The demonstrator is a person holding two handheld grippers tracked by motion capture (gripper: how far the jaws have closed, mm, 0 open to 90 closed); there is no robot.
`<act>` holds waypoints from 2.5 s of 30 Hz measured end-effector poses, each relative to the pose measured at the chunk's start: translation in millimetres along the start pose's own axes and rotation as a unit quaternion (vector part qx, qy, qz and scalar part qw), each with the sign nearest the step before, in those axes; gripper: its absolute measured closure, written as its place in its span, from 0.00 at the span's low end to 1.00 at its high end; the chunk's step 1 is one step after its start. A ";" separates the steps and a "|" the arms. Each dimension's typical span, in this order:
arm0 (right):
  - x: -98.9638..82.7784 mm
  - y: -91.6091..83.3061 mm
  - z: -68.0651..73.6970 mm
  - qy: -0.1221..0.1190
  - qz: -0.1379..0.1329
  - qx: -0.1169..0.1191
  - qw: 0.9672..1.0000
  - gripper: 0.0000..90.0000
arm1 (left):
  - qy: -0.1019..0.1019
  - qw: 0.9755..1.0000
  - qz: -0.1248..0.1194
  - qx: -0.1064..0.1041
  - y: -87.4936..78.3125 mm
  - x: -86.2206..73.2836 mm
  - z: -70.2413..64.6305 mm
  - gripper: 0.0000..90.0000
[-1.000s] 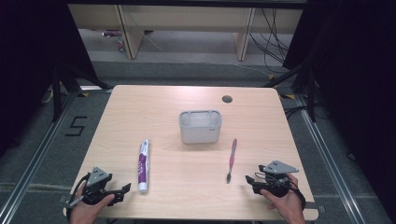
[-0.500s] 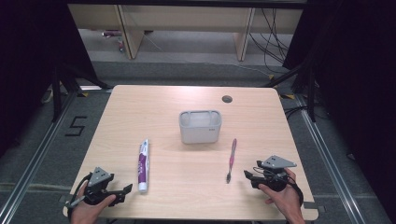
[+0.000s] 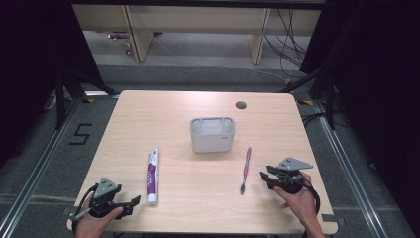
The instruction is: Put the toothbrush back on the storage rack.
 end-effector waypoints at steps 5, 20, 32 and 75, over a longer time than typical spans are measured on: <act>4.8 8.9 5.4 0.022 0.010 0.022 0.999 0.90 | 0.000 1.000 -0.002 0.000 0.2 0.7 -0.6 0.19; 42.2 54.2 -5.1 -0.031 0.004 0.026 0.999 1.00 | 0.000 1.000 0.000 0.001 1.9 2.6 -1.3 0.20; 53.1 81.5 -14.8 -0.020 0.036 0.022 0.999 1.00 | -0.003 1.000 -0.003 0.006 -0.6 0.7 0.4 0.20; 14.0 75.5 -45.6 -0.003 0.080 0.010 0.997 1.00 | -0.003 1.000 -0.009 0.016 -2.7 0.4 1.7 0.20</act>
Point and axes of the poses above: each handheld gripper's, and its own axes: y roughly forward along the jaws, x roughly out of its top, z roughly to its left, the point moved 9 cm from there along y, roughly forward along the jaws, and after that the axes turned 10 degrees about -y, right-handed, at the moved point
